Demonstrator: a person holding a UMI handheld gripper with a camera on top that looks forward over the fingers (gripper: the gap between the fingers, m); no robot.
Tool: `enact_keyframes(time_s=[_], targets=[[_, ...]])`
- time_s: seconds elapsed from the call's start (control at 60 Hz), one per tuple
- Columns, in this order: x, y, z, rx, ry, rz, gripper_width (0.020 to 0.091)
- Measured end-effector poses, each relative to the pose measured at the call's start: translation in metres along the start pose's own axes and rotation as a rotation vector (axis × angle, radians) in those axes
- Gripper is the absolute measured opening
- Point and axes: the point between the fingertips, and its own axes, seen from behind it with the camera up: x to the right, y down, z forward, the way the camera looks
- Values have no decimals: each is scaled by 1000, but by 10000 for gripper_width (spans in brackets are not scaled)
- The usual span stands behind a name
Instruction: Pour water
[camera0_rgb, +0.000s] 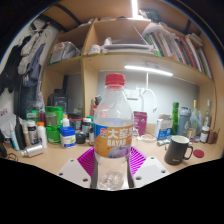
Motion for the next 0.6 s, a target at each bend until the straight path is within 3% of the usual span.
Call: enact_keyframes(time_s=[0.1, 0.183, 0.317, 0.417, 0.517, 0.6], targets=[[-2, -1, -1, 13, -23, -6, 399], [-4, -4, -1, -17, -70, 34, 398], [38, -55, 2, 21, -80, 206, 398], [64, -92, 7, 37, -159, 475, 398], [92, -106, 14, 13, -224, 781, 397], [97, -100, 25, -52, -298, 1095, 395]])
